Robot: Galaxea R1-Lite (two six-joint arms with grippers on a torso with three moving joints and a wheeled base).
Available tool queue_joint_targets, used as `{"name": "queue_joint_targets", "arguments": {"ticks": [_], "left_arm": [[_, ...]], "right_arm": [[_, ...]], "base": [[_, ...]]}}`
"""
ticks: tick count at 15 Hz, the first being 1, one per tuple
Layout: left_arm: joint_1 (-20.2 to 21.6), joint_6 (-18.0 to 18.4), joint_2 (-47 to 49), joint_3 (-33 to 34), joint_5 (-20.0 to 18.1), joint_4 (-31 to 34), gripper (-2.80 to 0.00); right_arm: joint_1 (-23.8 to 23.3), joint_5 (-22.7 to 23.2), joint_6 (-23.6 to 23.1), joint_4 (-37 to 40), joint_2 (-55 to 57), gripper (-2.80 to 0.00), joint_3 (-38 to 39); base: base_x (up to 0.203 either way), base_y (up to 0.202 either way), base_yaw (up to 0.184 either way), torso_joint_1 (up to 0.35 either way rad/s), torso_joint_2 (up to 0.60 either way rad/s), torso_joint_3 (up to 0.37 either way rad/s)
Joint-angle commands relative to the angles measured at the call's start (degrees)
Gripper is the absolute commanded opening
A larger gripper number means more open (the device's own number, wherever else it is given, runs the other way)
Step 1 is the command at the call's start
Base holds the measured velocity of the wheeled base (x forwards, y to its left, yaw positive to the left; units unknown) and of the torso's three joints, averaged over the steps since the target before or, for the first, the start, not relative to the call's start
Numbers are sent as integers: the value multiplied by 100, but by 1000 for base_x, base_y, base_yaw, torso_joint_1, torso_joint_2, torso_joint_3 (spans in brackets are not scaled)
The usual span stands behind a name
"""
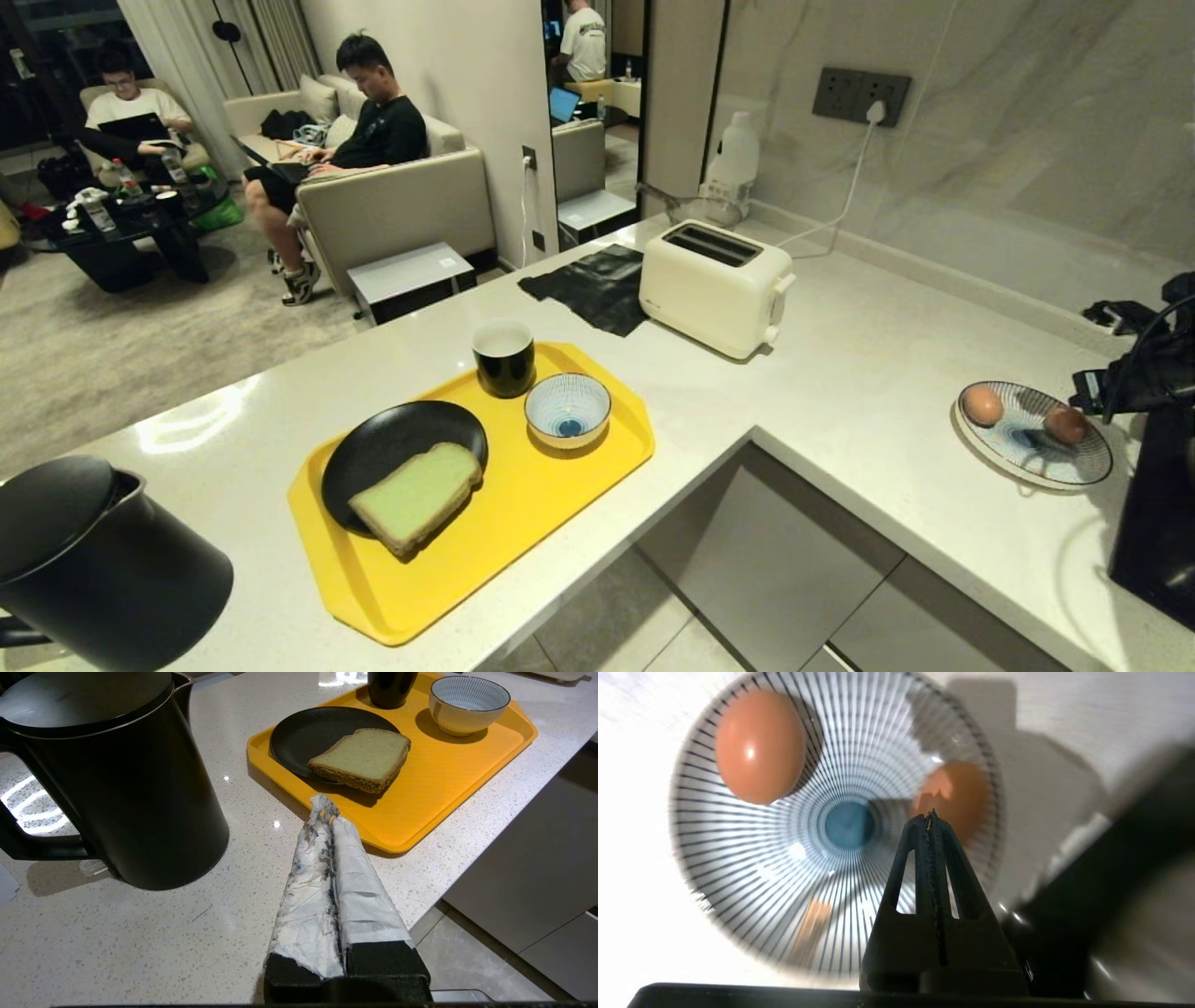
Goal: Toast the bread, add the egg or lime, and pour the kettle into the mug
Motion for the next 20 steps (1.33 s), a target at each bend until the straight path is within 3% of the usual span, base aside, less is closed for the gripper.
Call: {"name": "queue_joint_targets", "arguments": {"ticks": [1,4,8,13,16,20], "left_arm": [[1,1,-18,1,1,0,-280],[1,1,-18,1,1,0,-280],[1,1,-18,1,1,0,-280],[1,1,-18,0,1,0,-280],[1,1,-18,1,1,0,-280],[1,1,-18,-3,1,0,-280]], "right_arm": [[-119,26,310,82,-1037,-280,330],[-84,10,927,113,-2245,-280,972],[78,-70,1210,119,-4222,-280,1911],[276,-1003,1213,76,-6273,-280,3701],[414,-1200,877,59,-6284,-280,4130],[606,-1320,603,-80,-5208,-280,3800]], "base": [[0,0,0,0,0,0],[0,0,0,0,0,0],[0,0,0,0,0,0],[0,0,0,0,0,0],[0,0,0,0,0,0],[0,0,0,0,0,0]]}}
